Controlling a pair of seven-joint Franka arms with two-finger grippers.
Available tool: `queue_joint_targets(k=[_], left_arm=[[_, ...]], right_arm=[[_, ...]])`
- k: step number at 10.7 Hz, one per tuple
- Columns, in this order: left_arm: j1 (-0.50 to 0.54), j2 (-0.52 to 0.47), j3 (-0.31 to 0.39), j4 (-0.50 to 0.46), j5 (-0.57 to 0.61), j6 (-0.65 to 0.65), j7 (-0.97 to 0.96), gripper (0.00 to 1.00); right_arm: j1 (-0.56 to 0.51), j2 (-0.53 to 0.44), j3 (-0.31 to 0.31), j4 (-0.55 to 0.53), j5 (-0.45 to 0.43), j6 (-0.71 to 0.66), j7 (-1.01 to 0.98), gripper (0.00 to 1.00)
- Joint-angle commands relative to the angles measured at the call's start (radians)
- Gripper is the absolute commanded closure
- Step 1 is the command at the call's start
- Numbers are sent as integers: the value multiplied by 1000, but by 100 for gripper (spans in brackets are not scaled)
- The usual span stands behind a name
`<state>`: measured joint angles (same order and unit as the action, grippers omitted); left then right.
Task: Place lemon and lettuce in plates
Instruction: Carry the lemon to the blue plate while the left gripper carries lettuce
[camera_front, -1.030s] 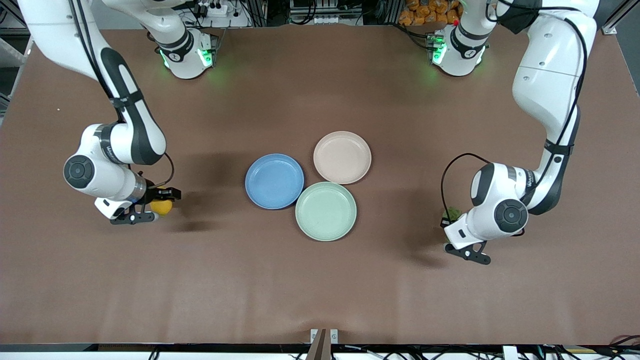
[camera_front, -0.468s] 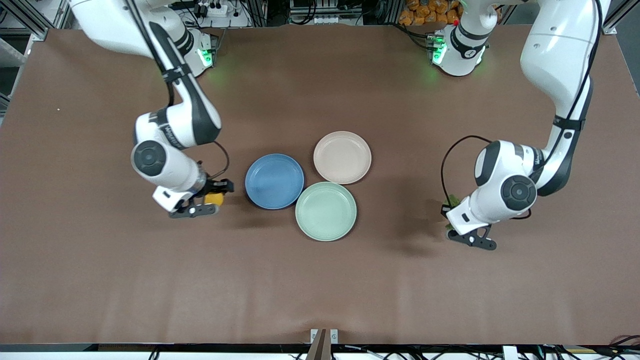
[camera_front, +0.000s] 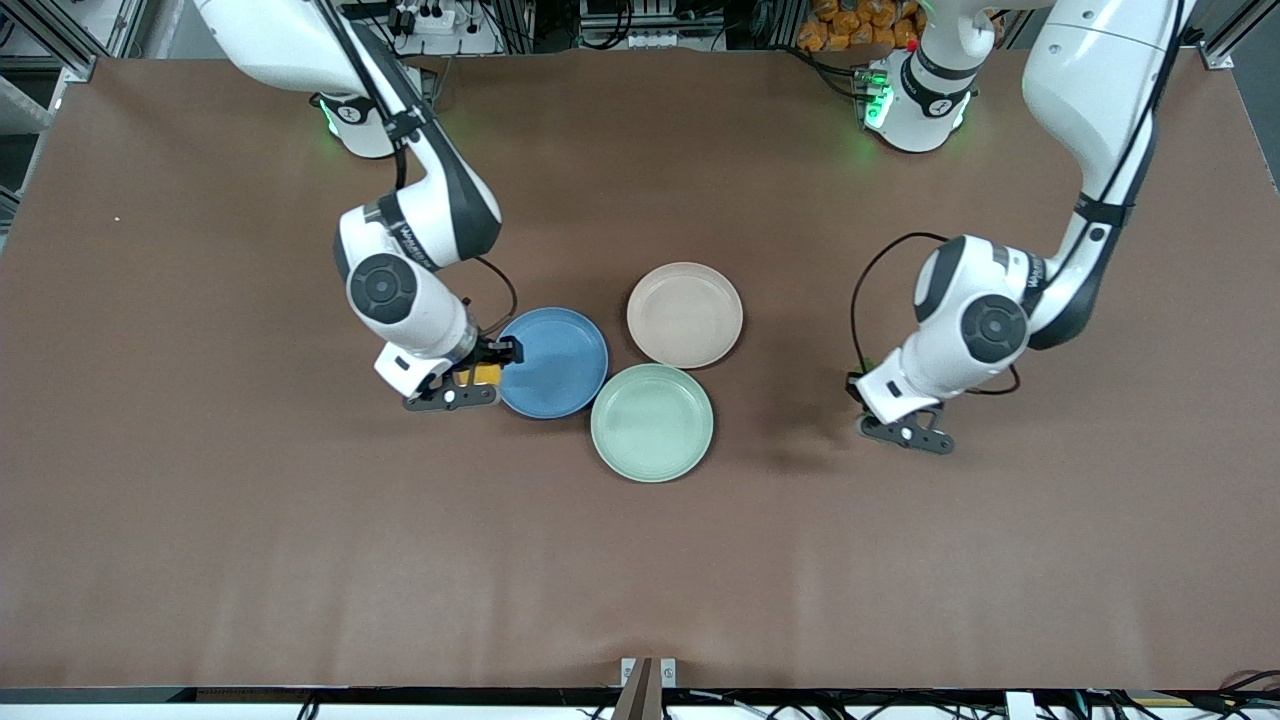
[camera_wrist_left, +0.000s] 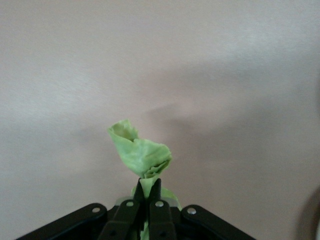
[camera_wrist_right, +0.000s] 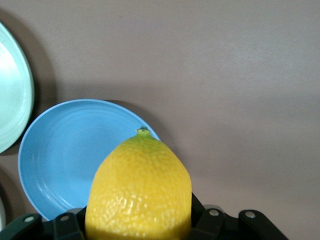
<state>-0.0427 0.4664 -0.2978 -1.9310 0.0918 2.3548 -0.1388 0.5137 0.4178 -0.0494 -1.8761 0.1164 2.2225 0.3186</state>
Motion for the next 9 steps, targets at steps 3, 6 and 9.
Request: queue_joint_targets(k=[3, 6, 9], left_arm=[[-116, -42, -47, -65, -4, 12, -246, 100], [-222, -43, -47, -71, -4, 5, -383, 100], [-324, -45, -53, -68, -4, -38, -519, 100]], right_arm=[[61, 85, -7, 17, 19, 104, 85, 63], [84, 125, -6, 12, 19, 163, 114, 63], [106, 165, -7, 8, 19, 229, 146, 63]])
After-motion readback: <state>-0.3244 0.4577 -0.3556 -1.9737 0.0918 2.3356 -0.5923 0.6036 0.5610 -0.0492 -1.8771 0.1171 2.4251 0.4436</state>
